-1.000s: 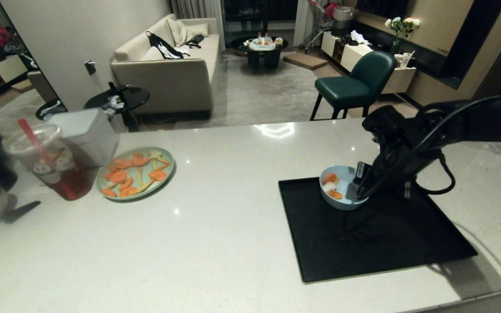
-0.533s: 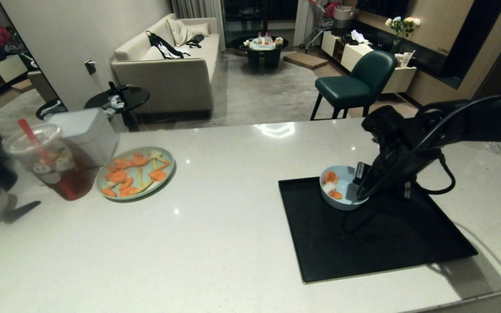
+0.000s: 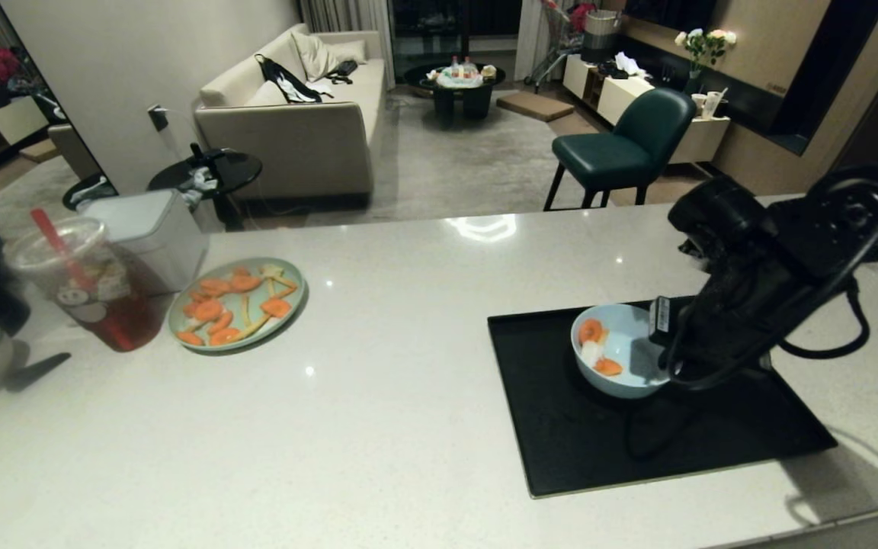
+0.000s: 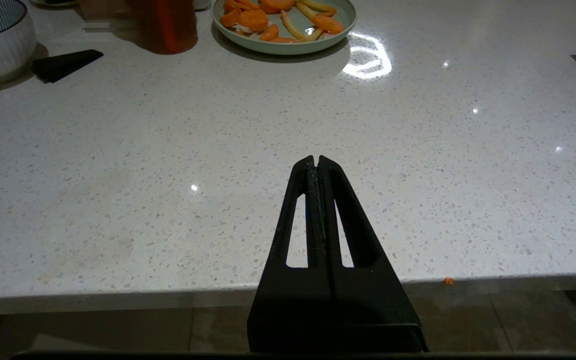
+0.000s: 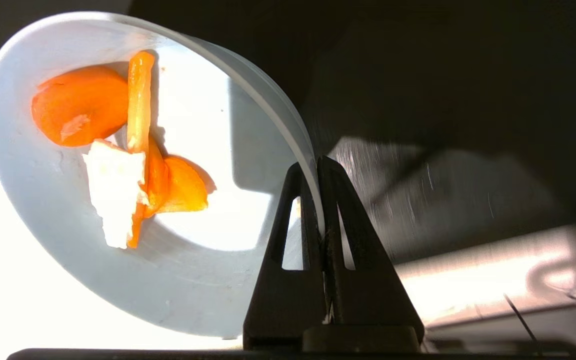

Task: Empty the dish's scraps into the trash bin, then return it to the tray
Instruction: Pick up the bowl with leftover food, then move the bowl over the trash can

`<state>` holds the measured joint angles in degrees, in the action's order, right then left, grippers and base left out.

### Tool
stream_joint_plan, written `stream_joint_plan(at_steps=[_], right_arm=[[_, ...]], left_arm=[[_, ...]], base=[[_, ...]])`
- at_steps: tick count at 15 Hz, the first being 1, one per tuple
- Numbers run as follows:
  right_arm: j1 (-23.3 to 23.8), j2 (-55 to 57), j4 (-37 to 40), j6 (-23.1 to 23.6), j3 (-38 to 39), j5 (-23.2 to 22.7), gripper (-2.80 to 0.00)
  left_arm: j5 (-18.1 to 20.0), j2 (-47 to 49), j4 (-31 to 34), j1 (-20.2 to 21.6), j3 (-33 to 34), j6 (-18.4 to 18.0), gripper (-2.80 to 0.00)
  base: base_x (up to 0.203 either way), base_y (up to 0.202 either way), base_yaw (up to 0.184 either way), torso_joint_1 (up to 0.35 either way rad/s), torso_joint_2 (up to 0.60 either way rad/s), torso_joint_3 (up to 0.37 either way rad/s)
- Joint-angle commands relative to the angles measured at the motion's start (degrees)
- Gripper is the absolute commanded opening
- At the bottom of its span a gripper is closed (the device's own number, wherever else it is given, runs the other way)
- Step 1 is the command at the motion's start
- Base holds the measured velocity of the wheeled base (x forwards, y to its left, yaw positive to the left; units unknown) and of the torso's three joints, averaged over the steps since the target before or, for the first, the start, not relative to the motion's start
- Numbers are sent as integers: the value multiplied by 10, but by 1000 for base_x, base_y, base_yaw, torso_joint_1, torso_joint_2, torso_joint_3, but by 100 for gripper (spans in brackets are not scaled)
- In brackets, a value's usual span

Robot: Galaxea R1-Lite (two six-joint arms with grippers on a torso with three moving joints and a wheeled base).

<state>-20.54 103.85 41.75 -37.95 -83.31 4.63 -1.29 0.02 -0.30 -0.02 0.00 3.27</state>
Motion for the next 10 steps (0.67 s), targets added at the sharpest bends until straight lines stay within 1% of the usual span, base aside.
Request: stream_joint_plan(at_steps=[1,4,7,10], right_arm=[[-21,-96,0,-2,76,0,-280],[-44,-197,-1,-2,176,0,-280],[-61,-301,2,-1,259,3,-280],[-68,-398,4,7,351,37,-280]], left_arm=[[0,1,0,0,0,0,-280],[0,0,0,0,0,1,-280],[0,0,0,0,0,0,-280],[0,1,0,0,0,0,-280]], base=[[0,0,0,0,0,0],[0,0,0,0,0,0],[0,0,0,0,0,0],[0,0,0,0,0,0]])
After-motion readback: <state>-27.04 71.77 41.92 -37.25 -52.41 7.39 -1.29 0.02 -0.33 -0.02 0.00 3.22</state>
